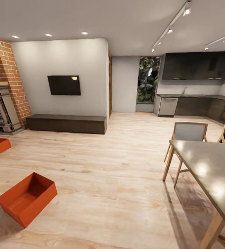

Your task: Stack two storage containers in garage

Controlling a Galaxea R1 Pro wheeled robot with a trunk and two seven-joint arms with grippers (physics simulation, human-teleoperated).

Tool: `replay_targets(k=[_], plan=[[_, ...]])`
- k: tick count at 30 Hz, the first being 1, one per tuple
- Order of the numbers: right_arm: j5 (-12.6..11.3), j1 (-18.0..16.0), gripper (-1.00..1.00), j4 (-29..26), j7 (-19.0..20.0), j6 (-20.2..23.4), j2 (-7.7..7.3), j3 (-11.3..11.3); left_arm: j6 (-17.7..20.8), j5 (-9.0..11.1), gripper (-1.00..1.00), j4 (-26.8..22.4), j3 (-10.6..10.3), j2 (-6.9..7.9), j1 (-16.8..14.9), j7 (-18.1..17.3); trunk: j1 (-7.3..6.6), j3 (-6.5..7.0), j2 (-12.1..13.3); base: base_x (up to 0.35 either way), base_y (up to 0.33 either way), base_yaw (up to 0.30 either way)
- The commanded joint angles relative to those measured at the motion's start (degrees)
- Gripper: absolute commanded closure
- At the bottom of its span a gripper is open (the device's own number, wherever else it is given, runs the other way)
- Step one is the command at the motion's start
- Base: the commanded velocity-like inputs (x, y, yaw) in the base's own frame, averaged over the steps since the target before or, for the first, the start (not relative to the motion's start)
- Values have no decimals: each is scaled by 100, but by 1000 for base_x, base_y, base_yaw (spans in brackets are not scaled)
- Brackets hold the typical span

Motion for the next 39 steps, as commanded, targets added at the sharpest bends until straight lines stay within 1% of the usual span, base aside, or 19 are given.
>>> replay_targets(k=[1, 10, 39], plan=[[6, 2, -100, -8, 16, -5, -2, 0, -17, 39, -100, 2, -19, -2, -3, 3, 4, -5, -2, 325, -99, 0], [6, 2, -100, -8, 16, -4, -2, 0, -17, 39, -100, 4, -19, -2, -3, 1, 4, -5, -2, 325, -79, 0], [26, 2, -100, -8, 16, -5, -2, 1, -17, 39, -100, 3, -19, -2, -3, 7, 4, -5, -2, 325, -2, 0]])
